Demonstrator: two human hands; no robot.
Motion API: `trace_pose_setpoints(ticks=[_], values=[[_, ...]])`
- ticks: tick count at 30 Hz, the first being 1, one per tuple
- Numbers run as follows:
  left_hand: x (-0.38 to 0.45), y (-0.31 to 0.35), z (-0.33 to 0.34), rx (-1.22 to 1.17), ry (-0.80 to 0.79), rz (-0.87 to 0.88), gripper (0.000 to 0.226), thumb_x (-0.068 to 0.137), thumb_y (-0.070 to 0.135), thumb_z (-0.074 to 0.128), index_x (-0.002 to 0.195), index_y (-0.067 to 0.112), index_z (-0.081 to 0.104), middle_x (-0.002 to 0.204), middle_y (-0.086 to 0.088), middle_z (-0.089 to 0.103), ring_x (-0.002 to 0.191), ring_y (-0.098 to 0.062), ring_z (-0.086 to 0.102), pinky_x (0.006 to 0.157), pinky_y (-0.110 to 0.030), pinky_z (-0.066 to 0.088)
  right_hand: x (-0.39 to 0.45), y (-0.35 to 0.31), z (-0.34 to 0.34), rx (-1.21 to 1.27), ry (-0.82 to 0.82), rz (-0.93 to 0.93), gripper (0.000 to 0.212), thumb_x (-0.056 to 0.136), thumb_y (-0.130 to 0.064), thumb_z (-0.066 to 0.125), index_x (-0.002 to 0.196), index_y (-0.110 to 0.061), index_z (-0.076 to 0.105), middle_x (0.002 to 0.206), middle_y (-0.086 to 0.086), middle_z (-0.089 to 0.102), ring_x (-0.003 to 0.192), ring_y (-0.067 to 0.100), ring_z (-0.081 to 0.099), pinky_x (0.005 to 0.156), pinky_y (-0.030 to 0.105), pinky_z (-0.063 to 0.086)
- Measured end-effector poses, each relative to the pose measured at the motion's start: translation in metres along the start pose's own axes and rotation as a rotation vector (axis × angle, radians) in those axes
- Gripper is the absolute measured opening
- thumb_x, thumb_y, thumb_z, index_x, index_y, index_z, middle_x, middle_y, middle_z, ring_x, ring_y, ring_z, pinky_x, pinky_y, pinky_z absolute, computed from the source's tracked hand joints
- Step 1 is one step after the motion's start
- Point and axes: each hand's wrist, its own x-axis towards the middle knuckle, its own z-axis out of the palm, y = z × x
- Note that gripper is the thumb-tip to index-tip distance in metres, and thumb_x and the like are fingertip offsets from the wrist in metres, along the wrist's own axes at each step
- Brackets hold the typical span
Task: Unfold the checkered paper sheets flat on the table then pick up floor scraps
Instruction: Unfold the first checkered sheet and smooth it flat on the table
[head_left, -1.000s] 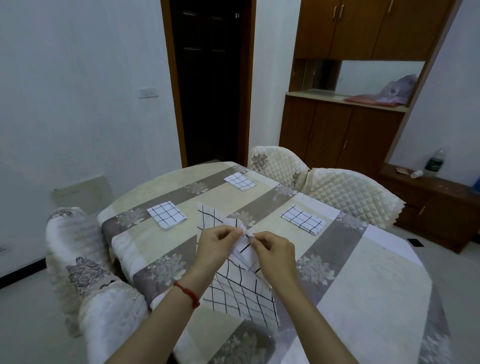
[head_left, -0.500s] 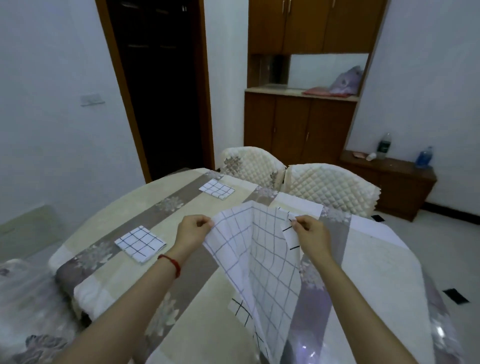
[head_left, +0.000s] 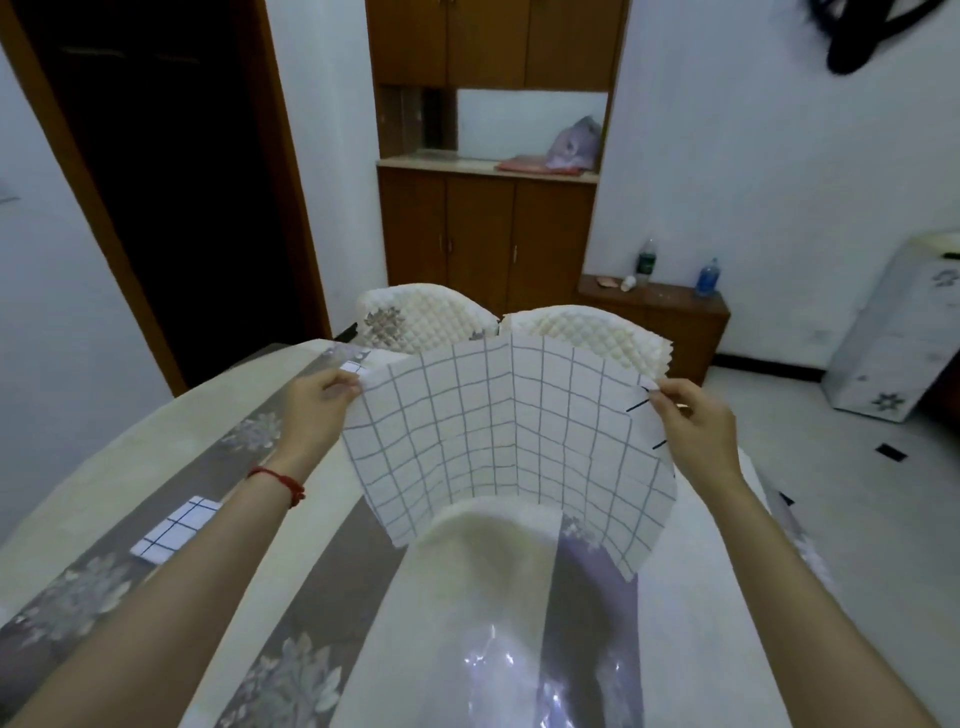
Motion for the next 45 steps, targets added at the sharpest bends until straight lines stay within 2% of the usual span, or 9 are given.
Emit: trace_pose_setpoints(ticks=[5, 11, 15, 19, 28, 32, 40, 42, 45], values=[[-0.029, -0.034, -0.004, -0.036, -0.042, -0.036, 0.009, 0.079, 0.0, 0.066, 0.084, 0.006, 0.071, 0.083, -0.004, 0.064, 0.077, -0.007, 0.058, 0.063, 0.006, 0.035, -0.048, 0.027, -0.013, 0.028, -0.021, 0.009, 0.016, 0.087, -0.004, 0.059, 0.097, -0.011, 0.068, 0.097, 0.006, 0.065, 0.084, 0.004, 0.056, 0.068, -0.002, 0.039], [-0.082, -0.08, -0.014, 0.03, -0.101, -0.144, 0.016, 0.078, -0.003, 0.064, 0.079, 0.012, 0.071, 0.082, -0.003, 0.067, 0.073, 0.025, 0.054, 0.069, 0.007, 0.034, -0.104, 0.052, -0.026, 0.006, -0.131, 0.017, 0.044, 0.087, -0.001, 0.057, 0.08, -0.044, 0.059, 0.083, -0.027, 0.064, 0.086, -0.003, 0.053, 0.076, 0.0, 0.038], [-0.116, -0.102, -0.011, 0.094, -0.172, -0.203, 0.014, 0.077, -0.005, 0.064, 0.078, 0.006, 0.072, 0.088, -0.009, 0.071, 0.083, -0.011, 0.061, 0.067, 0.003, 0.035, -0.139, 0.071, -0.026, -0.009, -0.223, 0.087, 0.041, 0.087, -0.003, 0.057, 0.079, -0.043, 0.061, 0.083, -0.027, 0.066, 0.092, -0.013, 0.052, 0.079, -0.003, 0.034], [-0.143, -0.122, -0.001, 0.151, -0.264, -0.253, 0.016, 0.079, -0.007, 0.061, 0.079, 0.004, 0.073, 0.093, -0.013, 0.072, 0.089, -0.025, 0.062, 0.072, -0.014, 0.039, -0.168, 0.095, -0.021, -0.04, -0.321, 0.175, 0.032, 0.087, -0.007, 0.059, 0.079, -0.038, 0.063, 0.09, -0.011, 0.066, 0.096, 0.012, 0.055, 0.082, 0.007, 0.037], [-0.19, -0.162, 0.0, 0.267, -0.411, -0.261, 0.014, 0.071, -0.011, 0.069, 0.072, 0.001, 0.076, 0.084, -0.019, 0.074, 0.08, -0.025, 0.067, 0.072, -0.017, 0.047, -0.209, 0.14, -0.006, -0.191, -0.45, 0.324, 0.014, 0.088, -0.005, 0.058, 0.092, -0.009, 0.071, 0.095, -0.001, 0.065, 0.103, 0.024, 0.057, 0.087, 0.024, 0.037], [-0.202, -0.173, 0.006, 0.313, -0.418, -0.368, 0.017, 0.077, -0.009, 0.063, 0.079, 0.001, 0.076, 0.102, -0.024, 0.068, 0.092, -0.037, 0.064, 0.081, -0.032, 0.047, -0.222, 0.153, 0.005, -0.145, -0.449, 0.441, 0.018, 0.088, 0.0, 0.056, 0.097, -0.005, 0.071, 0.121, 0.009, 0.058, 0.117, 0.024, 0.051, 0.102, 0.031, 0.036], [-0.204, -0.175, 0.018, 0.182, -0.253, -0.646, 0.025, 0.086, -0.007, 0.045, 0.1, -0.005, 0.065, 0.084, -0.023, 0.062, 0.07, -0.025, 0.053, 0.062, -0.028, 0.038, -0.232, 0.161, 0.025, -0.178, -0.089, 0.767, 0.03, 0.091, -0.013, 0.053, 0.118, 0.0, 0.057, 0.123, 0.024, 0.056, 0.114, 0.036, 0.053, 0.098, 0.043, 0.041], [-0.2, -0.174, 0.022, 0.254, -0.275, -0.596, 0.014, 0.085, -0.001, 0.053, 0.091, -0.003, 0.065, 0.085, -0.024, 0.061, 0.079, -0.032, 0.058, 0.067, -0.033, 0.043, -0.231, 0.161, 0.031, -0.276, -0.094, 0.752, 0.036, 0.089, -0.017, 0.056, 0.121, 0.0, 0.055, 0.125, 0.026, 0.054, 0.116, 0.038, 0.051, 0.098, 0.046, 0.041], [-0.2, -0.176, 0.031, 0.571, -0.429, -0.506, 0.035, 0.088, 0.021, 0.056, 0.115, -0.002, 0.06, 0.12, -0.027, 0.057, 0.109, -0.042, 0.053, 0.091, -0.043, 0.045, -0.231, 0.156, 0.042, -0.538, -0.231, 0.605, 0.044, 0.09, -0.024, 0.054, 0.131, -0.01, 0.047, 0.144, 0.015, 0.041, 0.131, 0.031, 0.037, 0.106, 0.044, 0.031]])
